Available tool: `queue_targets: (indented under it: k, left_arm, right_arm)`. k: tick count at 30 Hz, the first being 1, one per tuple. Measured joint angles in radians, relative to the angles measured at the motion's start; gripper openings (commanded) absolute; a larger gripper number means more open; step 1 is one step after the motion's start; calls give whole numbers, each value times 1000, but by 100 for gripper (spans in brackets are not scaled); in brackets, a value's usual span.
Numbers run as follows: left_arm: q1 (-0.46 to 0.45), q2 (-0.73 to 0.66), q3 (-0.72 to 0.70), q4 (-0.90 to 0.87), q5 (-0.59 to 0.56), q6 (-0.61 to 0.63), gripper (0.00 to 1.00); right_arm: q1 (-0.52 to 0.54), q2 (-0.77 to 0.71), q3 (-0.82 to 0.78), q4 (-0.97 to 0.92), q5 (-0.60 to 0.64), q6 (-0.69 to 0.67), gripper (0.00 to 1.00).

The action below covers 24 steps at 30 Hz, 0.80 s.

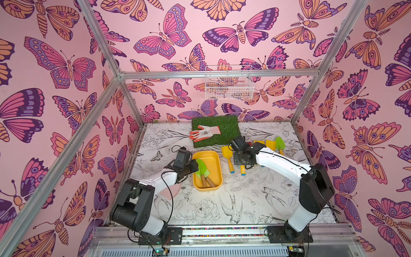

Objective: Take the shovel out of the storage box
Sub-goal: Place the shovel at the center of the board.

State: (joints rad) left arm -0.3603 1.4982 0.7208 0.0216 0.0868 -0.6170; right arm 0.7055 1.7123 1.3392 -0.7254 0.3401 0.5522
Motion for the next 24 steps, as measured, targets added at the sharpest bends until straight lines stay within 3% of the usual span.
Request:
queue_targets:
  k: [24]
  left_arm:
    - [0,26,0,0,0,19,48]
  right_arm:
    - [-513,-60,-99,44,-35,-188,9]
